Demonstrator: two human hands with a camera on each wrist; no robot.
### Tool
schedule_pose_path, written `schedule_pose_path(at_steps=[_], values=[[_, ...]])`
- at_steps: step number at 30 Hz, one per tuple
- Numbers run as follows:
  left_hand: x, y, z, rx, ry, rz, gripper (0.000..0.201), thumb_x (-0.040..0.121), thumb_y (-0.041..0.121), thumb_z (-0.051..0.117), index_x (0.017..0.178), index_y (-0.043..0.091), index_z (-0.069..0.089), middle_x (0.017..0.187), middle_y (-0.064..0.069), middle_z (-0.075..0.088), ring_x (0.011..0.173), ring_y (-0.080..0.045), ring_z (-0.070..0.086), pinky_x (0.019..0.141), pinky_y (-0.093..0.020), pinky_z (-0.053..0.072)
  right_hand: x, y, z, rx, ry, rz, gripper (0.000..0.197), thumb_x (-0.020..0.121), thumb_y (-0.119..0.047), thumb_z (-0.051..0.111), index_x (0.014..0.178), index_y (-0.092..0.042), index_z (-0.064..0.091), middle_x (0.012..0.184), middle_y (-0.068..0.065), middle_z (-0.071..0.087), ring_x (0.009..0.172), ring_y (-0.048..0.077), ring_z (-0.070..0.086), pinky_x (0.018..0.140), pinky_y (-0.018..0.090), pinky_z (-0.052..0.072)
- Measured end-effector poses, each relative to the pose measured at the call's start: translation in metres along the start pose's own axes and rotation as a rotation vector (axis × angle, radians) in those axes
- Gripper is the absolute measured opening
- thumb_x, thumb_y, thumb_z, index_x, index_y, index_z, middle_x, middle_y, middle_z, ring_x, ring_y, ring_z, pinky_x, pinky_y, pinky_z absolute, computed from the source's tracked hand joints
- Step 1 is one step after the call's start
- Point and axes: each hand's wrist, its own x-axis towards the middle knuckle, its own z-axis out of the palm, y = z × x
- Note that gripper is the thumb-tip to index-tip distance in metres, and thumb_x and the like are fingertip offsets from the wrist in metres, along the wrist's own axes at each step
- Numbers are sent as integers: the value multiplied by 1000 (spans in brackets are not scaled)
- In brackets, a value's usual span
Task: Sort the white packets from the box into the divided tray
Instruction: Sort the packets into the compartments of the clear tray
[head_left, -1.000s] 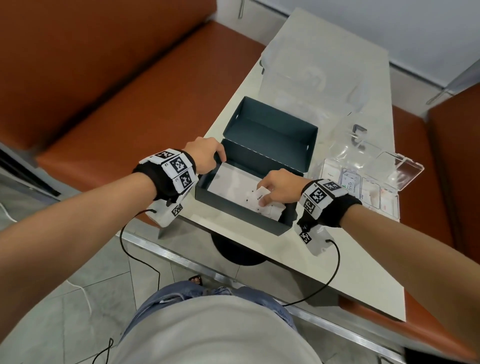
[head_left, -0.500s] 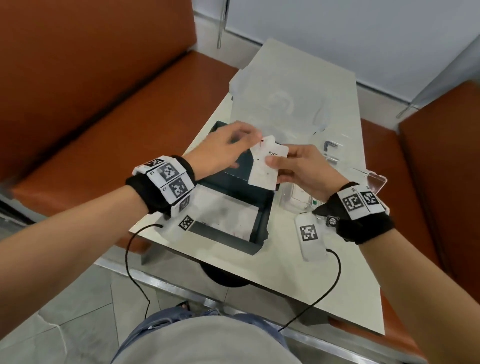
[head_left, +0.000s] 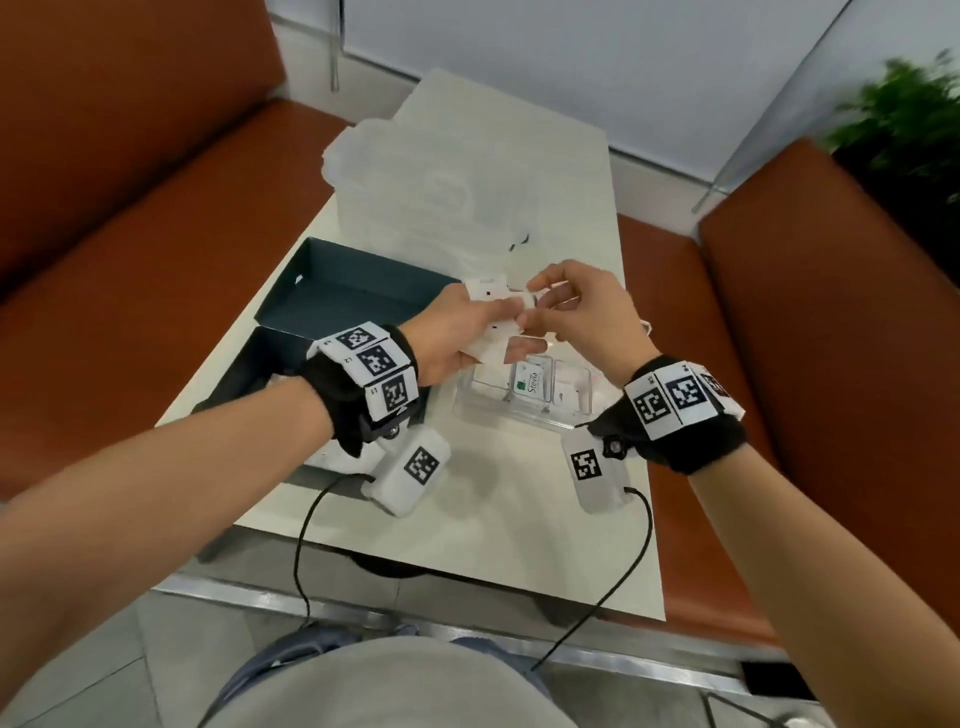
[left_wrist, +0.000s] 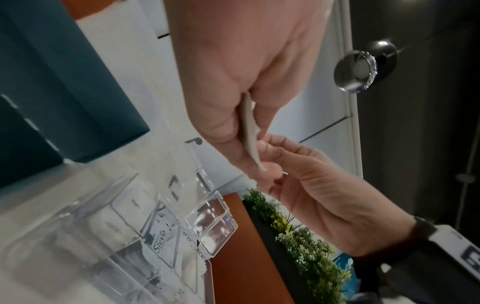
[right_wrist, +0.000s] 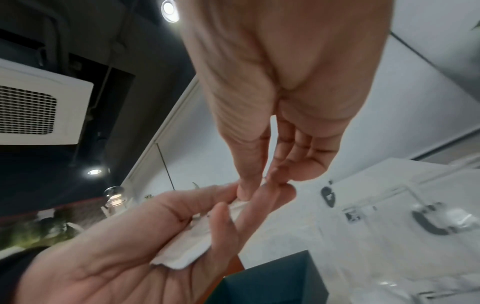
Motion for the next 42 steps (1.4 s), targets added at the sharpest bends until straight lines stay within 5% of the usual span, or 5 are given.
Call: schedule_pose_path(at_steps=[5, 21, 27, 33, 42], values=[[24, -14, 23, 194, 36, 59, 22, 85, 9, 73, 104, 5, 64, 86, -11, 76, 68, -26, 73, 39, -21, 45, -6, 28, -28, -49, -64, 51, 27, 74, -11, 80, 99, -14, 71, 78, 0, 65, 63, 6, 62, 60, 21, 53], [52, -43, 21, 191, 253, -24, 20, 92, 17, 65, 91, -3, 62, 80, -18, 70, 53, -22, 68, 37, -19, 43, -4, 115, -14, 266, 47, 706, 14, 87, 8, 57, 100, 6, 61, 67, 18, 70, 65, 26, 73, 69, 36, 61], [53, -43, 17, 177, 240, -26, 20, 93, 19, 64, 87, 0, 62, 78, -16, 70, 53, -21, 67, 38, -18, 43, -1, 121, 0, 173, 46, 699, 12, 81, 0, 68, 92, 2, 63, 82, 20, 73, 78, 28, 73, 85, 40, 57], [54, -41, 12, 174, 238, -37, 19, 93, 19, 65, 87, 1, 63, 78, -16, 71, 55, -23, 68, 37, -19, 43, -4, 122, 4, -14, -9, 614, 20, 81, -7, 73, 70, -8, 56, 63, 11, 64, 44, 11, 55, 45, 17, 48], [53, -37, 13, 141, 195, -116, 23, 95, 25, 61, 96, 3, 62, 87, -19, 72, 57, -24, 68, 39, -20, 44, 2, 118, 5, -347, -122, 487, 7, 77, -10, 75, 77, -13, 69, 83, 5, 68, 75, 23, 65, 71, 31, 54]])
